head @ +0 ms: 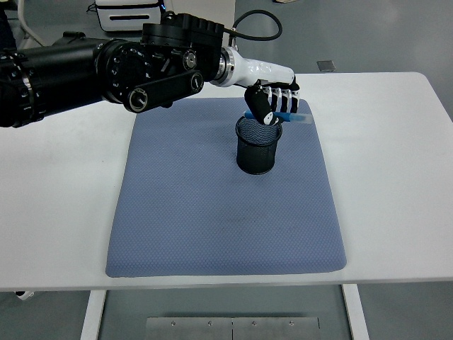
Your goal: Left hand places marker in pen holder
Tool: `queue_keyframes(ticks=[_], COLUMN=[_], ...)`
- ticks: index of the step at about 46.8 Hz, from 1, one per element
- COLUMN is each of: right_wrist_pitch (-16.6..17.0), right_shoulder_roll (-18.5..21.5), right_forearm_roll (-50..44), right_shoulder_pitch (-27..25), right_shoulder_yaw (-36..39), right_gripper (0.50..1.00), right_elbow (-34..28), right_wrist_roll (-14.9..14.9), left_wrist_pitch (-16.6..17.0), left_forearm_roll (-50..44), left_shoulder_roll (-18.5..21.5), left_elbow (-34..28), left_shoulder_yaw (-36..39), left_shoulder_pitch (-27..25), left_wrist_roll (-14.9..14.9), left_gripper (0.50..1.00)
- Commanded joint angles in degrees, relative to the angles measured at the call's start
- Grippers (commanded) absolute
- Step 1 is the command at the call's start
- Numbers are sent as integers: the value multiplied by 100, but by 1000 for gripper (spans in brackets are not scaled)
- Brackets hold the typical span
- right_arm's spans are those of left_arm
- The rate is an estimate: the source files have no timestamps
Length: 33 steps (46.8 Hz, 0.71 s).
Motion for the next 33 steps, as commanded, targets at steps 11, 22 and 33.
queue_keyframes(ticks=[11, 22, 33], right_wrist_pitch=[2, 2, -7], right_shoulder_roll=[0, 0, 0], right_forearm_roll=[0, 0, 0], right_shoulder_pitch=[0, 0, 0], right_shoulder_yaw=[0, 0, 0], right_gripper=[1000, 1000, 1000], right_elbow=[-1, -1, -1], right_wrist_roll=[0, 0, 0], left_wrist_pitch=[83, 267, 373], left_forearm_roll=[-538, -969, -1040], left_shoulder_roll=[0, 0, 0], left_elbow=[0, 0, 0], left_shoulder_yaw=[-38, -39, -30], left_shoulder_pitch=[116, 204, 318], left_wrist_roll=[-9, -27, -36], left_gripper=[500, 500, 601])
